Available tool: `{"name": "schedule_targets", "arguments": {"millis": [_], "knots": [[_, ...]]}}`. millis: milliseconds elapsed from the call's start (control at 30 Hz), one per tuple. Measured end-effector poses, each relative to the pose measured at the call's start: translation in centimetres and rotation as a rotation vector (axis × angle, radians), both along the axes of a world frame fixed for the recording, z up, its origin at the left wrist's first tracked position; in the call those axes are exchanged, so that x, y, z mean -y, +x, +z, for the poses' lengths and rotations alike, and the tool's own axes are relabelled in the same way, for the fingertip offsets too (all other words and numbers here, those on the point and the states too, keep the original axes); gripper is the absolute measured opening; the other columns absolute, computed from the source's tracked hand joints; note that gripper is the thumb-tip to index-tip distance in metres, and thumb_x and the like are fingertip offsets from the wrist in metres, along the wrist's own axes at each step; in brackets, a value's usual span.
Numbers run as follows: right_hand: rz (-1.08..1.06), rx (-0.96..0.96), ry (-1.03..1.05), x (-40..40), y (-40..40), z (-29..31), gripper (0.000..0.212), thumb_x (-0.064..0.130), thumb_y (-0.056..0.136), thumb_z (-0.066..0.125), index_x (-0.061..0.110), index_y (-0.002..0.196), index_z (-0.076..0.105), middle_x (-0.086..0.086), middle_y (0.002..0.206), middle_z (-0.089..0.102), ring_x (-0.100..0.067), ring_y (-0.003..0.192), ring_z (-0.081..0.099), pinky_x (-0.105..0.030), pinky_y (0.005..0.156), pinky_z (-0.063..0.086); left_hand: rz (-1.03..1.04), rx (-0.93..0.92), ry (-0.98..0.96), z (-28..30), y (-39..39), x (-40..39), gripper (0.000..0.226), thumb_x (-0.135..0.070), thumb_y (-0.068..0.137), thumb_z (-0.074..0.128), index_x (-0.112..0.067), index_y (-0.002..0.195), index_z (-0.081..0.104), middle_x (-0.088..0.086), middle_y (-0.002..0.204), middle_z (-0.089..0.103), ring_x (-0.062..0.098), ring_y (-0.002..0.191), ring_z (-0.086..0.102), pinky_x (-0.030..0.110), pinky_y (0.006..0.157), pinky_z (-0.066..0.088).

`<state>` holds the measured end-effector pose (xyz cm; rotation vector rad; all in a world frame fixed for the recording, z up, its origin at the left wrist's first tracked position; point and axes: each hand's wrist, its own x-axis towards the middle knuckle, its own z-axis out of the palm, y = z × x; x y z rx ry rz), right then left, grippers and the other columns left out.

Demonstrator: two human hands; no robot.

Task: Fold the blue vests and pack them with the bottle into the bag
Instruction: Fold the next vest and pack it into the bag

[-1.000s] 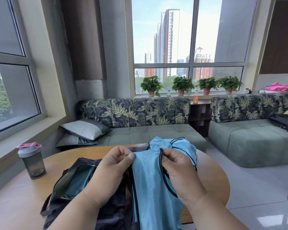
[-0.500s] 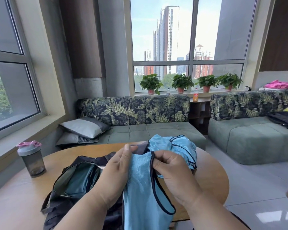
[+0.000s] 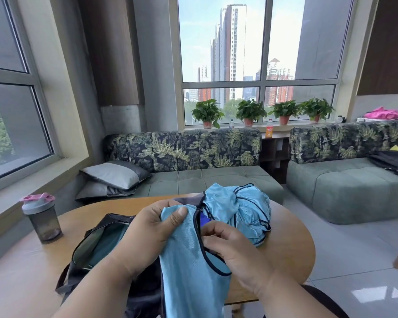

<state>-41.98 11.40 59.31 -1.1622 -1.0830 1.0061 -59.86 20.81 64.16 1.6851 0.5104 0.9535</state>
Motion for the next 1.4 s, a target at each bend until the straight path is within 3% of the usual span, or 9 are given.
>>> {"name": "schedule_targets", "arguments": {"millis": [133,300,467,667,867,1033,1200,1333,1400], "knots": [[0.018,0.162,0.058,-0.3,-0.5,-0.5,0.018,0.021,0.089,0.072,0.022,0.106,0.079,-0.007,0.124,0.07,-0.021,0.116,0.069,-0.04,0.11,0.049,-0.01,0.023,-0.029,-0.1,-0.3,-0.4,0.054,-0.061,0.083,0.08,-0.011,0.103,0.075,0.025,0.1,0.073,0.029,0.086,0.066,0.057,0.087,0.055],[-0.042,0.28,0.186,-0.6,-1.1,-0.4,0.012,0.024,0.082,0.085,0.03,0.087,0.075,-0.001,0.12,0.067,-0.012,0.107,0.068,-0.029,0.104,0.048,0.002,0.058,-0.059,-0.2,-0.3,-0.8,0.055,-0.059,0.083,0.082,-0.009,0.103,0.075,0.027,0.102,0.073,0.032,0.089,0.065,0.068,0.095,0.051],[-0.01,0.48,0.166,-0.9,-1.8,-0.5,0.006,0.035,0.086,0.078,0.036,0.09,0.073,0.016,0.107,0.065,-0.002,0.114,0.06,-0.016,0.105,0.038,0.025,0.032,0.019,-0.3,0.8,-0.3,0.039,-0.056,0.089,0.076,-0.017,0.09,0.075,0.006,0.084,0.072,0.018,0.077,0.063,0.048,0.08,0.052],[-0.071,0.396,0.083,-1.3,-1.4,-1.2,0.025,0.047,0.086,0.07,0.029,0.102,0.063,-0.005,0.098,0.07,-0.029,0.096,0.066,-0.058,0.099,0.049,0.01,0.05,0.022,-0.3,1.0,-0.3,0.045,-0.064,0.083,0.075,-0.02,0.088,0.074,0.004,0.086,0.073,0.018,0.079,0.063,0.044,0.081,0.051],[-0.03,0.576,-0.004,-1.8,-1.0,-2.1,0.019,0.035,0.1,0.064,0.05,0.09,0.07,0.018,0.102,0.065,0.005,0.101,0.061,-0.013,0.09,0.042,-0.007,0.119,-0.045,-0.1,1.3,-0.2,0.026,-0.046,0.093,0.075,-0.021,0.088,0.078,0.001,0.091,0.078,0.015,0.078,0.069,0.038,0.079,0.05],[0.058,0.732,-0.143,-2.4,0.0,-3.6,0.029,0.024,0.104,0.045,0.026,0.107,0.073,0.0,0.115,0.064,-0.011,0.109,0.058,-0.034,0.101,0.047,0.02,0.131,-0.076,-0.2,1.1,-0.6,0.033,-0.048,0.093,0.078,-0.015,0.093,0.077,0.012,0.094,0.078,0.022,0.082,0.069,0.046,0.084,0.053],[0.105,0.708,-0.314,-2.5,0.5,-5.6,0.035,0.037,0.101,0.04,0.037,0.113,0.073,0.0,0.126,0.065,-0.014,0.119,0.06,-0.033,0.105,0.047,0.059,0.082,-0.02,-0.4,0.8,-0.6,0.05,-0.06,0.084,0.077,-0.013,0.1,0.076,0.021,0.102,0.076,0.03,0.09,0.069,0.066,0.096,0.053],[0.042,0.777,-0.274,-2.2,1.2,-5.9,0.038,0.049,0.097,0.039,0.033,0.113,0.07,0.004,0.115,0.063,-0.011,0.111,0.059,-0.037,0.105,0.046,0.102,0.088,-0.023,-0.7,0.2,-1.0,0.046,-0.056,0.09,0.077,-0.012,0.103,0.076,0.021,0.104,0.076,0.047,0.099,0.07,0.065,0.096,0.056],[0.0,0.808,-0.196,-1.8,1.5,-5.7,0.038,0.053,0.099,0.042,0.025,0.104,0.067,0.005,0.106,0.062,-0.007,0.104,0.057,-0.039,0.101,0.046,0.183,0.121,-0.039,-0.6,-0.3,-1.5,0.031,-0.042,0.096,0.075,-0.011,0.099,0.076,0.015,0.096,0.078,0.034,0.086,0.073,0.043,0.08,0.063]]}}
